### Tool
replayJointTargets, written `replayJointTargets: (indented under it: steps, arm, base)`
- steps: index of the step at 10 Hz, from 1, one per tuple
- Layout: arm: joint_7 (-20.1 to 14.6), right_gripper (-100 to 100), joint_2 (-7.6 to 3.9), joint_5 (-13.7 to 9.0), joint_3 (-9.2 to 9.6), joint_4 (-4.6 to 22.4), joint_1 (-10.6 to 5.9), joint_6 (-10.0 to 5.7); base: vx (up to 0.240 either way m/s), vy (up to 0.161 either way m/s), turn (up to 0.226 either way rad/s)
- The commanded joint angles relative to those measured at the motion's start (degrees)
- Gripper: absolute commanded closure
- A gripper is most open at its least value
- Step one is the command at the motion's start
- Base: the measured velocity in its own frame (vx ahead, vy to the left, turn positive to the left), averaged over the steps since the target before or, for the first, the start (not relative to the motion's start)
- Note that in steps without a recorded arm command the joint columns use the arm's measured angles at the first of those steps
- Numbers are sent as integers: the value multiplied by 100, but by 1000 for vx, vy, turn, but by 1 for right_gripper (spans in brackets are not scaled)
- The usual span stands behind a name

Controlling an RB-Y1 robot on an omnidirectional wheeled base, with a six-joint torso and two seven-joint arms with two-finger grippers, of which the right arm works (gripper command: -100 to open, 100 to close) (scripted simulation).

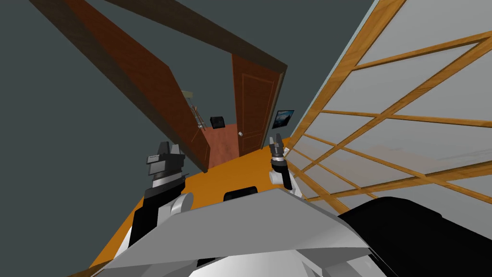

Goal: Push the door open

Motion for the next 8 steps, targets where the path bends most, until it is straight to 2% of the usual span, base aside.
replayJointTargets:
  steps: [1, 8]
  arm:
    - [177, -100, -39, 58, -11, 211, -88, -36]
    - [953, -100, -206, 323, -71, 1191, -412, -235]
  base:
    - [74, 11, 8]
    - [83, 11, 9]
